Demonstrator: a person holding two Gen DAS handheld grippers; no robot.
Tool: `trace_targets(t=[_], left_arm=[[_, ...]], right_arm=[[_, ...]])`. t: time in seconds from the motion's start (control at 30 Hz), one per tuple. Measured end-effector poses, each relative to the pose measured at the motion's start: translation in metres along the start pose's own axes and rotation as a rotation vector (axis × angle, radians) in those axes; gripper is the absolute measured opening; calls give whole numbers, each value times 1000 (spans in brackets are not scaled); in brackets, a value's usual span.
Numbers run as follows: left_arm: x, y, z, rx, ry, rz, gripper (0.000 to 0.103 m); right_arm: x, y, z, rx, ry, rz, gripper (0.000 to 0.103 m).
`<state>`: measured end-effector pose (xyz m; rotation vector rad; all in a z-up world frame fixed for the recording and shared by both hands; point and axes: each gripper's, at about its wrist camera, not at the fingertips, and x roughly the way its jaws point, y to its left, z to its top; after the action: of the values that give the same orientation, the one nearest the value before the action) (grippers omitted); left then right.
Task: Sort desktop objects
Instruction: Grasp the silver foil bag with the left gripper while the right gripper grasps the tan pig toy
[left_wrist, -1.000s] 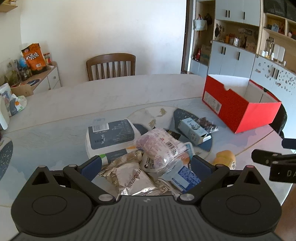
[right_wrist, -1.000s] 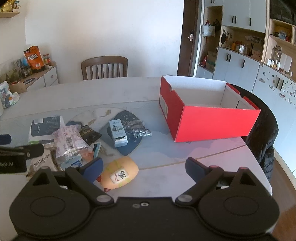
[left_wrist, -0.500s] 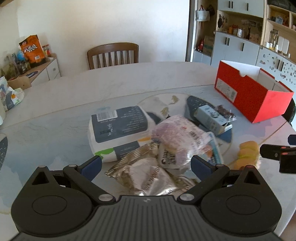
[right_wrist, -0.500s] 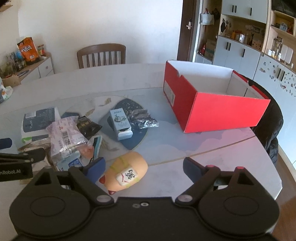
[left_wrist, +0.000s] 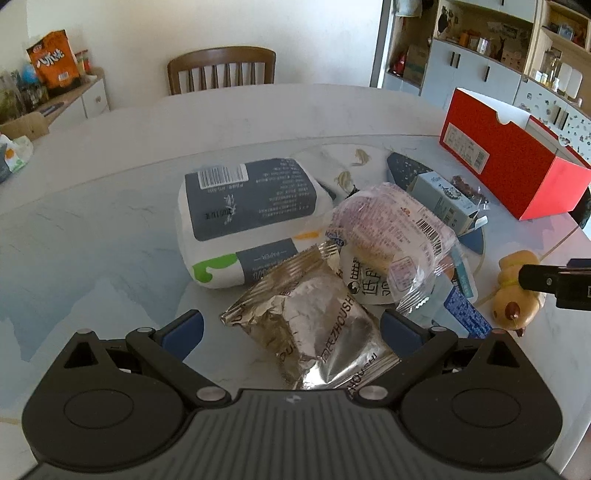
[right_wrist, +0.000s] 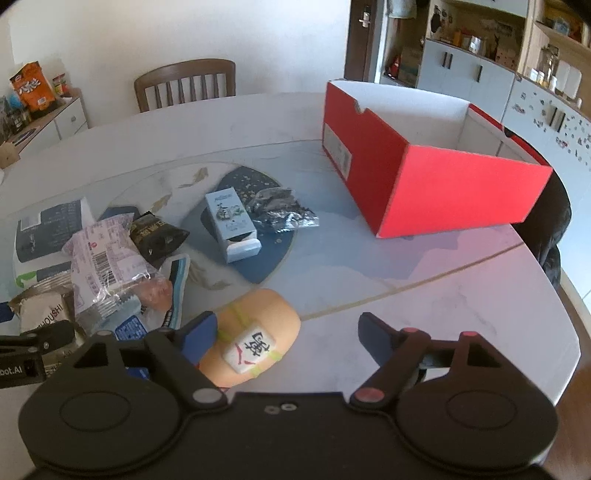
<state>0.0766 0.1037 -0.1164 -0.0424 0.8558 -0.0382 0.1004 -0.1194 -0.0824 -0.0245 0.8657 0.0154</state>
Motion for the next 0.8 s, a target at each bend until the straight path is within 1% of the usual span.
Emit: trace_targets(t=[0.07, 0.13, 0.27, 0.37, 0.53, 0.6, 0.63, 0.67, 0.7, 0.8], left_arm=[[2, 3, 1, -10, 12, -20, 92], [3, 6, 1, -22, 17, -42, 89], [3, 7, 2, -22, 25, -75, 77], [3, 9, 2, -42, 30, -92, 73], [4, 14, 3, -67, 39, -113, 68], [4, 15, 3, -78, 44, -119, 66], [4, 15, 3, -83, 47, -126, 60], [4, 15, 3, -87, 49, -134, 57], [3, 15, 3, -90, 49, -136, 56], [1, 15, 2, -98, 47, -134, 54]], right_arm=[[2, 3, 2, 5, 7, 11, 81], [4, 5, 3, 16, 17, 22, 81], [8, 10, 2, 17, 45, 53, 77], [8, 14, 1, 10, 45, 72, 71], [17, 13, 7, 33, 52, 75, 70], [20, 11, 8, 50, 57, 90, 66], [20, 11, 8, 54, 60, 99, 64], [20, 11, 8, 54, 60, 106, 60], [20, 12, 8, 52, 59, 112, 55], [18, 15, 7, 44, 56, 123, 48]])
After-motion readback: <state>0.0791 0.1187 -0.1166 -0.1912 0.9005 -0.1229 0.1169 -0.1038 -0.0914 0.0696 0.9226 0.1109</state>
